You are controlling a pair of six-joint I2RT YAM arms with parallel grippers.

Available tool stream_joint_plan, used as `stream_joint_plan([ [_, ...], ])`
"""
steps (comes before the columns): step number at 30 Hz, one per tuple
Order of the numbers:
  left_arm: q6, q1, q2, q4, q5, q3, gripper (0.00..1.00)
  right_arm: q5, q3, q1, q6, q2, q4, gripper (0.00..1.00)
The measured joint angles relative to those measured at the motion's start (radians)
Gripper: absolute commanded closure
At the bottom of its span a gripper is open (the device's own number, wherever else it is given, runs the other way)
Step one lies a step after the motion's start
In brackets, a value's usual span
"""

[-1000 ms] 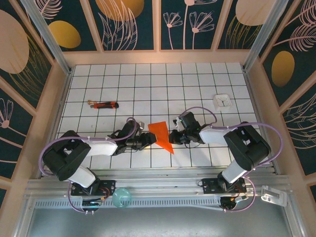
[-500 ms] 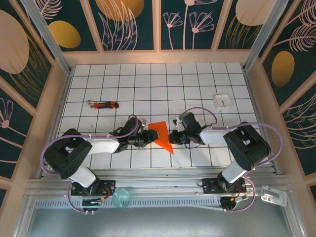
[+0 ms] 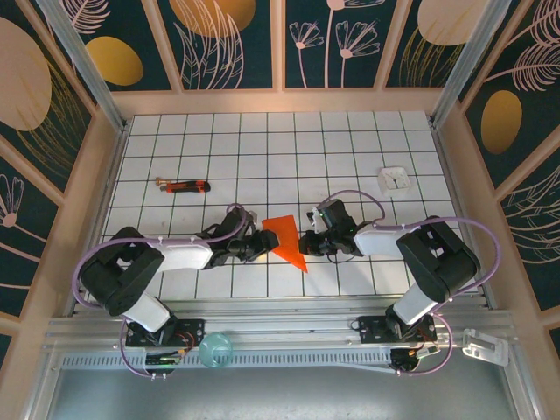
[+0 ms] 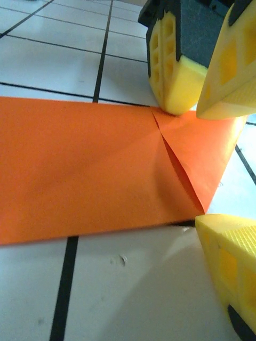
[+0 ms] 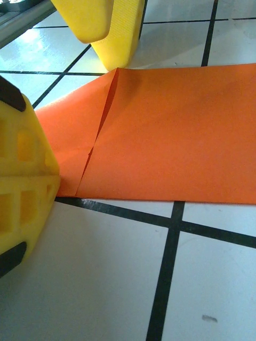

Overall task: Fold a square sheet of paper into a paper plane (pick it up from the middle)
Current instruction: Third fold the triangle at the center of the table, then fourth fold the wing at the center of the table.

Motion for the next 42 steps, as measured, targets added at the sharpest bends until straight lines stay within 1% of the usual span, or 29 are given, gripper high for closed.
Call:
stream_joint_plan([
  [11,0.002,0.0,0.025,-0.003,0.006,0.032,0.49,0.0,0.0,0.0,0.003,0.0,0.0,1.0],
  [16,0.011,0.0,0.013,-0.041,-0.021,0.031,0.49,0.0,0.0,0.0,0.003,0.0,0.0,1.0],
  [21,0.011,0.0,0.008,-0.036,-0.027,0.014,0.5,0.0,0.0,0.0,0.003,0.0,0.0,1.0],
  [27,0.014,0.001,0.016,-0.033,-0.014,0.014,0.56,0.0,0.0,0.0,0.003,0.001,0.0,1.0],
  [35,0.019,0.0,0.036,-0.032,0.007,0.023,0.67,0.0,0.0,0.0,0.003,0.001,0.0,1.0],
  [39,0.023,0.0,0.036,-0.032,0.007,0.023,0.71,0.0,0.0,0.0,0.003,0.001,0.0,1.0],
  [42,0.026,0.0,0.036,-0.033,0.006,0.024,0.71,0.0,0.0,0.0,0.003,0.001,0.0,1.0],
])
